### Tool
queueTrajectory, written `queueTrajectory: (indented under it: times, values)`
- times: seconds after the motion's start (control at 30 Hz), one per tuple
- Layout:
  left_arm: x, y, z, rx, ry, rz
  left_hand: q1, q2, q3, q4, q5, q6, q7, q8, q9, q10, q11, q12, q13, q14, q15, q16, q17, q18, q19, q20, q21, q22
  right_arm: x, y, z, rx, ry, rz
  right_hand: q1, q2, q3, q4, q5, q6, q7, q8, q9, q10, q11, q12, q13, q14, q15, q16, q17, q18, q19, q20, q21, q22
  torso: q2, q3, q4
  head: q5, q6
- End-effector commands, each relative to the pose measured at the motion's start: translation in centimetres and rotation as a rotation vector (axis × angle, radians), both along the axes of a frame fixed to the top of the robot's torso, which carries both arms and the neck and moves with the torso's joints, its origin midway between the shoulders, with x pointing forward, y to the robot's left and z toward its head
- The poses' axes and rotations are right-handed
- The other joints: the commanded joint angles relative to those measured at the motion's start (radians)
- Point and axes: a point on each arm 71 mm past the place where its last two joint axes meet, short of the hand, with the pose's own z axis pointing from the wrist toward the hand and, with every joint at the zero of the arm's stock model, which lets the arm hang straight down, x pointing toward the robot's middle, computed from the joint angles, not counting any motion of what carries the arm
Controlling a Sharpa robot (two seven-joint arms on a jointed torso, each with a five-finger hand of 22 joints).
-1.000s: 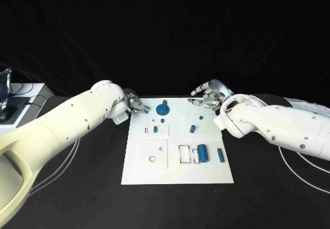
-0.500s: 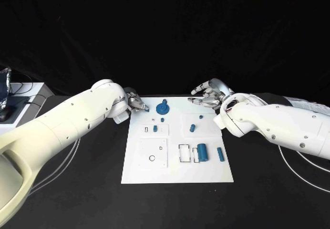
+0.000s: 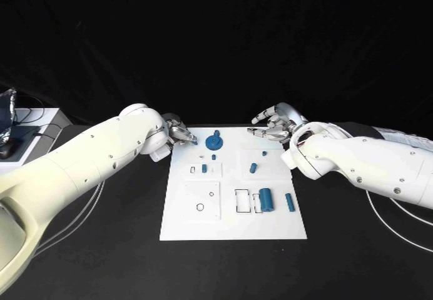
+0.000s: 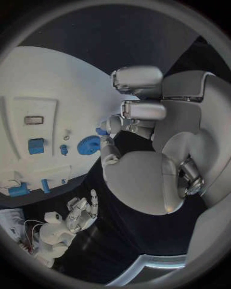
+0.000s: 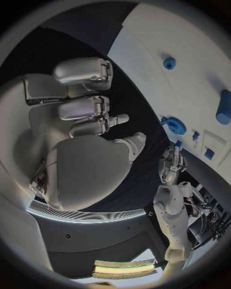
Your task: Assemble the parts on the task board
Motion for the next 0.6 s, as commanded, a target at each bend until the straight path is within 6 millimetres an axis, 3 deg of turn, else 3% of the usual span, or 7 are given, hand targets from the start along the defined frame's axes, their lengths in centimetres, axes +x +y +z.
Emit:
queueTrajectory:
  times: [0.03,0.07,0.1,0.4,0.6]
  values:
    - [-0.3,-0.2,0.4,-0.059,-0.003,0.005,-0.021,-0.002,0.142,-0.165,0.09,0.017,-0.008,0.009,0.008,0.012,-0.001,-0.003,0.008,0.088,-0.008,-0.008,0.199,-0.007,0.001,-0.009,0.0,0.019,0.0,0.1,0.0,-0.014,-0.004,0.017,-0.007,0.0,0.002,0.001,0.006,-0.002,-0.004,0.005,0.001,0.033,-0.006,0.0,0.196,0.097,-0.003,-0.005,0.236,0.01,0.046,-0.004,-0.006,0.158,-0.002,0.0005,-0.0001,0.002,0.003]
    - [-0.4,-0.1,0.4,-0.063,0.001,0.004,-0.031,-0.004,0.14,-0.175,0.137,0.024,-0.01,0.013,0.011,0.018,-0.003,0.003,0.017,0.087,-0.01,-0.01,0.194,-0.008,0.002,-0.011,0.001,0.021,0.0,0.0,0.0,-0.014,-0.004,0.016,-0.007,0.0,0.002,0.001,0.006,-0.002,-0.004,0.005,0.001,0.033,-0.006,0.0,0.196,0.097,-0.003,-0.005,0.236,0.01,0.046,-0.004,-0.006,0.158,-0.003,0.0008,-0.0001,0.003,0.003]
    - [-0.5,0.0,0.5,-0.067,0.005,0.004,-0.037,-0.004,0.139,-0.18,0.156,0.027,-0.012,0.014,0.013,0.022,-0.005,0.005,0.022,0.086,-0.012,-0.01,0.193,-0.008,0.002,-0.012,0.002,0.021,0.0,0.0,0.0,-0.015,-0.003,0.015,-0.007,0.0,0.002,0.001,0.006,-0.002,-0.004,0.005,0.001,0.033,-0.006,0.0,0.196,0.097,-0.003,-0.005,0.236,0.01,0.046,-0.004,-0.006,0.158,-0.005,0.0008,0.0011,0.003,0.003]
    - [-2.0,0.7,0.9,-0.07,0.017,-0.012,-0.068,-0.001,0.13,-0.205,0.237,0.048,-0.02,0.011,0.012,0.052,-0.013,0.021,0.053,0.089,-0.019,-0.006,0.203,-0.012,0.016,-0.018,0.012,0.04,0.0,-0.3,-0.1,-0.016,-0.001,0.009,-0.007,0.0,0.002,0.001,0.006,-0.002,-0.004,0.005,0.001,0.033,-0.006,0.0,0.196,0.097,-0.003,-0.005,0.236,0.01,0.046,-0.004,-0.006,0.158,-0.02,0.0007,0.0077,0.004,-0.009]
    - [-3.4,1.0,0.4,-0.051,0.016,-0.034,-0.069,0.0,0.129,-0.207,0.24,0.049,-0.021,0.01,0.011,0.053,-0.013,0.021,0.054,0.09,-0.019,-0.006,0.203,-0.013,0.018,-0.019,0.013,0.043,0.0,-0.6,-0.2,-0.017,0.003,0.005,-0.007,0.0,0.002,0.001,0.006,-0.002,-0.004,0.006,0.001,0.033,-0.006,0.0,0.196,0.097,-0.003,-0.006,0.236,0.01,0.046,-0.004,-0.005,0.158,-0.03,-0.0003,0.0099,0.003,-0.02]
